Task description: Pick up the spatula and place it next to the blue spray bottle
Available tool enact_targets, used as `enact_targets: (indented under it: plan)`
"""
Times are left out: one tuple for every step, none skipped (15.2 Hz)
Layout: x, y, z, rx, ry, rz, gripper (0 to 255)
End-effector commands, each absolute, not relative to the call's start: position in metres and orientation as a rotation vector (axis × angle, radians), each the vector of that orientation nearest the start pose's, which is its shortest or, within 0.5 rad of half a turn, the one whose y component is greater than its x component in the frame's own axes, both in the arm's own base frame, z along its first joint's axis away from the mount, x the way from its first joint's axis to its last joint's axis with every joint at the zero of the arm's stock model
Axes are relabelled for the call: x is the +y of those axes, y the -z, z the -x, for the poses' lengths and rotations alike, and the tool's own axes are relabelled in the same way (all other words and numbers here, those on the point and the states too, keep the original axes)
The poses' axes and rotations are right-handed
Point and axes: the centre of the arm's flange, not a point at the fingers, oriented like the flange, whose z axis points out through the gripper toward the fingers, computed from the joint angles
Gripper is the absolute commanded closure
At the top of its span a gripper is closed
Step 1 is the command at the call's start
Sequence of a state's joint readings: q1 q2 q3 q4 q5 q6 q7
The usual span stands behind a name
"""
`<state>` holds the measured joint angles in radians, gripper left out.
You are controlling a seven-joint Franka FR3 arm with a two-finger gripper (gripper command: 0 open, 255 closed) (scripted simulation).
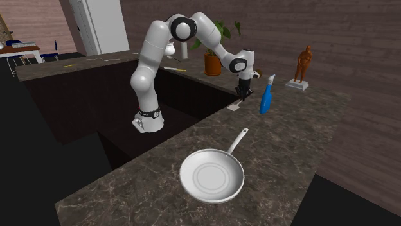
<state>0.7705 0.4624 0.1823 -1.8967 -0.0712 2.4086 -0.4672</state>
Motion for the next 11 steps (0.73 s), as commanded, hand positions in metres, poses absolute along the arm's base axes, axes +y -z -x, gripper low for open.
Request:
enact_targets:
  plan:
    - [0.516,-0.267,-0.375,-2.054,0.077,2.317,255]
    - [0.516,-0.267,-0.375,-2.054,0.077,2.317,255]
    - [0.516,-0.267,-0.375,-2.054,0.077,2.317,255]
    - [0.516,-0.267,-0.375,-2.054,0.077,2.317,0]
    - [0.516,-0.267,-0.375,-2.054,0.077,2.317,0]
    - [0.516,-0.267,-0.375,-2.054,0.077,2.317,0]
    - [0.516,-0.267,-0.375,-2.054,0.077,2.317,0]
    - [0.516,-0.267,-0.375,-2.054,0.077,2.317,0]
    - [0.516,-0.267,-0.375,-2.054,0.077,2.317,0]
    - [0.515,-0.280,-0.375,-2.054,0.077,2.317,0]
    - [0.514,-0.293,-0.375,-2.054,0.077,2.317,0]
